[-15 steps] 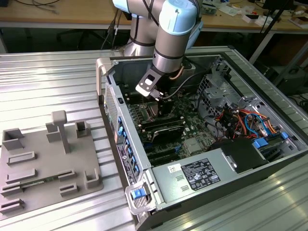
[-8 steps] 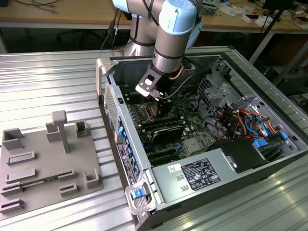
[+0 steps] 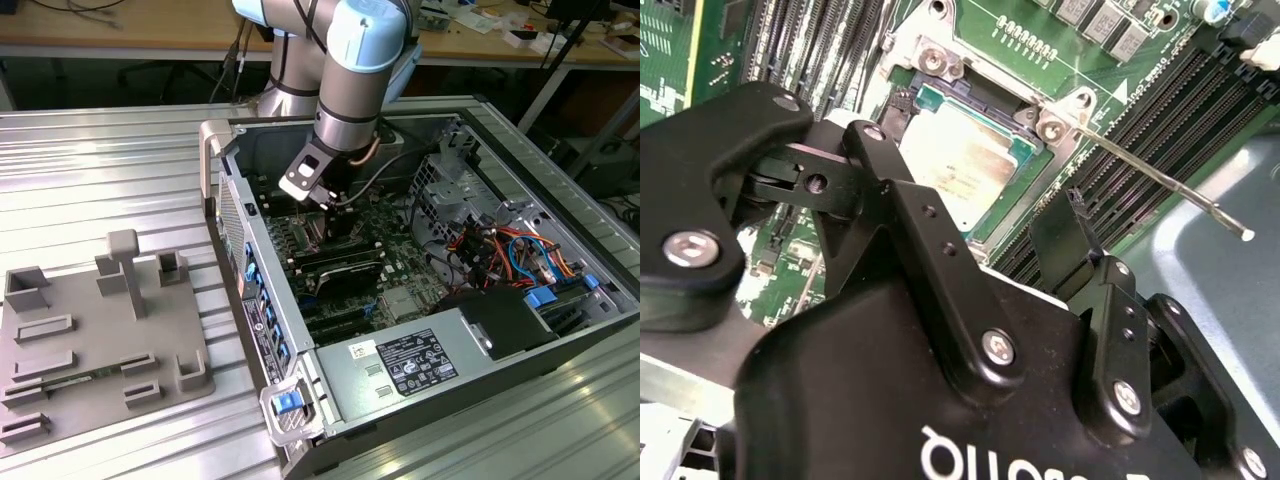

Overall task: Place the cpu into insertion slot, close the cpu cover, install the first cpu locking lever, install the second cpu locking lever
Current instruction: 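Place the cpu into insertion slot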

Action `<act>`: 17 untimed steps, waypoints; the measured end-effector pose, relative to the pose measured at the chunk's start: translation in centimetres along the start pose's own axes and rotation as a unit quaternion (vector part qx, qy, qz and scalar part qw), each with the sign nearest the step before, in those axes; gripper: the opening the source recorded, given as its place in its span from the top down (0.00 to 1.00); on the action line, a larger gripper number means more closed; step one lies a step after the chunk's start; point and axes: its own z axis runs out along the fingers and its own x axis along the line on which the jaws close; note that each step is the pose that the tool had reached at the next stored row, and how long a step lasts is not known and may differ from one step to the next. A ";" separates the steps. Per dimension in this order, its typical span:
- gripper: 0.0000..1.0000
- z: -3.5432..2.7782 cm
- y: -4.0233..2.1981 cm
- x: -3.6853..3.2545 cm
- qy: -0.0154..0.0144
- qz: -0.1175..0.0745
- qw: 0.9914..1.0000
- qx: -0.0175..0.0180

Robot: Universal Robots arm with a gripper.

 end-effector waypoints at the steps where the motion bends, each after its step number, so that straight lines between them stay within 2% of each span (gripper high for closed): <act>1: 0.24 0.01 0.00 0.03 0.000 0.000 1.000 0.000; 8: 0.24 0.03 0.00 0.07 -0.001 0.000 1.000 0.000; 9: 0.24 0.01 0.00 0.07 -0.002 0.000 1.000 0.000; 12: 0.24 -0.11 0.02 0.07 -0.008 0.000 1.000 0.000; 14: 0.24 -0.36 0.05 0.07 -0.012 -0.001 1.000 0.000; 17: 0.24 -0.60 0.11 0.07 -0.015 -0.001 1.000 0.000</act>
